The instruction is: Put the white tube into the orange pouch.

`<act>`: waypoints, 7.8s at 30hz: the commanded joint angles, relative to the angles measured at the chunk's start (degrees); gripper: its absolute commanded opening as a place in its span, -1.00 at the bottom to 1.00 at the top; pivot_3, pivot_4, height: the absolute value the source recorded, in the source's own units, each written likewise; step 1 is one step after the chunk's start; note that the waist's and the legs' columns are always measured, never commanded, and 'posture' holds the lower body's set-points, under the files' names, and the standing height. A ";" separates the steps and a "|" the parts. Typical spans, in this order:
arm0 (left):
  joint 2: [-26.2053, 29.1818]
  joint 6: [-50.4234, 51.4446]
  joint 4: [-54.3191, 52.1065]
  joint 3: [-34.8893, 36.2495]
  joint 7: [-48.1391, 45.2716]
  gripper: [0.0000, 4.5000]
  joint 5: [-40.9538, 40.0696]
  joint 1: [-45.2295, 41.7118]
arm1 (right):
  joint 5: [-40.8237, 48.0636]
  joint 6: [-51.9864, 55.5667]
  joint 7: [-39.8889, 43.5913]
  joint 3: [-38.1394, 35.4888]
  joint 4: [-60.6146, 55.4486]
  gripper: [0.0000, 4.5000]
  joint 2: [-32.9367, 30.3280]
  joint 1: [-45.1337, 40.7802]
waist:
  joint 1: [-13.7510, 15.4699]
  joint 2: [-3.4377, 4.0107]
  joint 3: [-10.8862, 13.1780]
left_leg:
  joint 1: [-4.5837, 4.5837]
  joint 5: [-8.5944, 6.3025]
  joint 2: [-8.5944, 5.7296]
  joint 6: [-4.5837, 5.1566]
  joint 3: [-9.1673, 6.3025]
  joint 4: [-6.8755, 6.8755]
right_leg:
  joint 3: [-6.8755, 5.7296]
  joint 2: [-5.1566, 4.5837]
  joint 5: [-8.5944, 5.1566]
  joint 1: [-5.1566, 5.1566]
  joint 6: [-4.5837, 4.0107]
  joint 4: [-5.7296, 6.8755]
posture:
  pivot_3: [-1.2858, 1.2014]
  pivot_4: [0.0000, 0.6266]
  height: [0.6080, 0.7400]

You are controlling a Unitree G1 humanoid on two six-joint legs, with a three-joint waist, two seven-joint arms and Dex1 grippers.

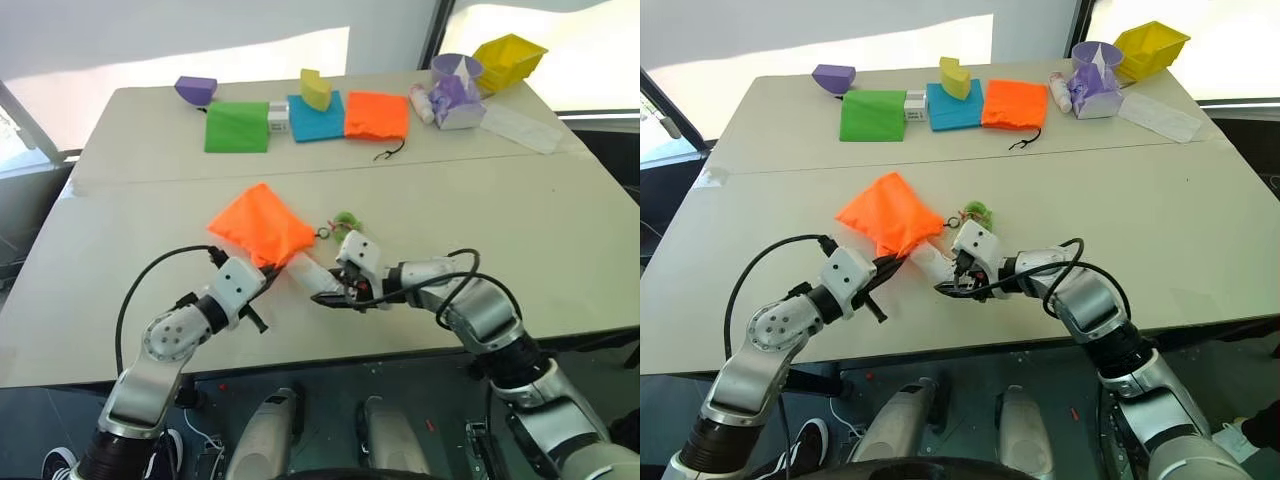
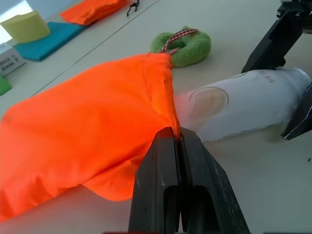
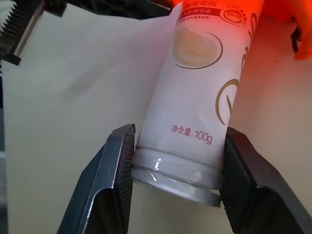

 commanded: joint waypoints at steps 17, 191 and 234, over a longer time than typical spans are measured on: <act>3.21 -3.89 -4.45 5.52 -1.85 -1.00 -2.43 3.53 | -2.80 -4.31 -0.26 -7.23 8.35 -0.20 3.76 -7.64 | -0.04 0.00 -0.01 | 0.10 0.07 0.03 -0.14 -0.37 -0.04 | 0.18 0.37 0.18 -0.13 -0.26 0.18 | 0.03 -0.52 1.00; 7.00 -5.20 4.09 30.08 -12.85 -1.00 -34.82 12.16 | 7.64 4.85 8.19 -6.33 0.23 -0.20 4.56 -5.31 | -0.21 -0.15 -0.09 | 0.17 0.29 0.08 -0.48 -0.35 -0.84 | 0.28 0.37 0.29 -0.53 -0.48 0.03 | 0.03 -0.52 1.00; 7.56 10.42 7.15 34.08 -18.71 -1.00 -48.64 11.55 | 7.19 5.46 5.27 -0.36 3.14 -0.20 11.46 -8.79 | -0.53 -0.16 -0.10 | 0.13 0.29 0.09 -0.48 -0.36 -0.87 | 0.29 0.33 0.30 -0.58 -0.51 -0.08 | 0.03 -0.52 1.00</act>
